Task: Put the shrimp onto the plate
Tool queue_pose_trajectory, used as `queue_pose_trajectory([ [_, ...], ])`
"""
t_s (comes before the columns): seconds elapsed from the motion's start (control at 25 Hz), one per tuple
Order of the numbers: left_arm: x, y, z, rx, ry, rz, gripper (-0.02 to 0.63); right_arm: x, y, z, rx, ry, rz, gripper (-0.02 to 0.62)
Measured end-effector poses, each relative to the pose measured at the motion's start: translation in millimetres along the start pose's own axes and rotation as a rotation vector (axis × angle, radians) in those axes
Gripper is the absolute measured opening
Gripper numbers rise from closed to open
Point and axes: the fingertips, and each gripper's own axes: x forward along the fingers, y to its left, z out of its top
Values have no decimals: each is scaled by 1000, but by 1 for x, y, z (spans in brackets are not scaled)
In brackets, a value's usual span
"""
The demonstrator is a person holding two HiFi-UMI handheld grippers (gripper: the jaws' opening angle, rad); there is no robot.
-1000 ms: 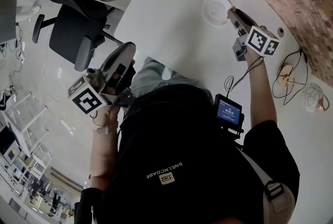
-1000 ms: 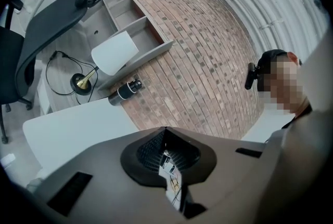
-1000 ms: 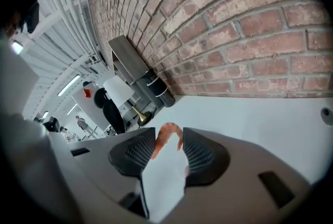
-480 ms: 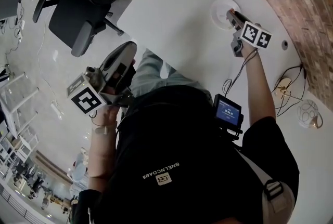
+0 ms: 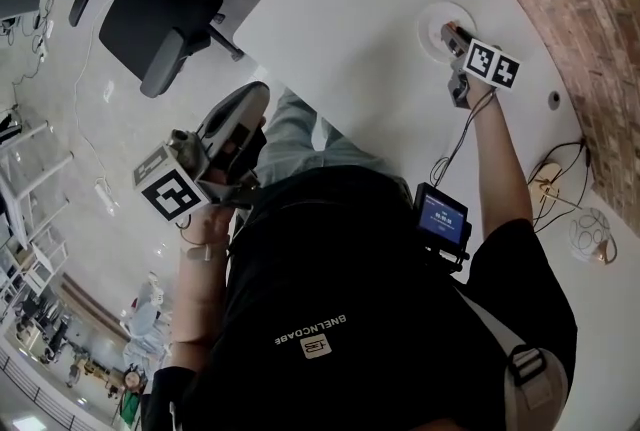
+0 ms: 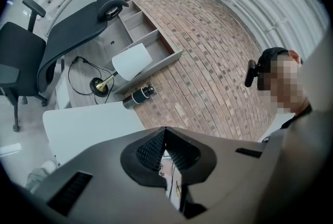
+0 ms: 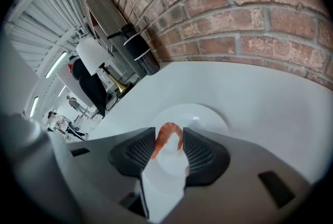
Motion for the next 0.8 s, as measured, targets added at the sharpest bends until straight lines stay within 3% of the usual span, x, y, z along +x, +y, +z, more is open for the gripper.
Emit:
queue_pose_trajectory([
  [0.8,0,6,-3,-25,-2,2,-8,19,-7,-5,-46,71,-51,167],
])
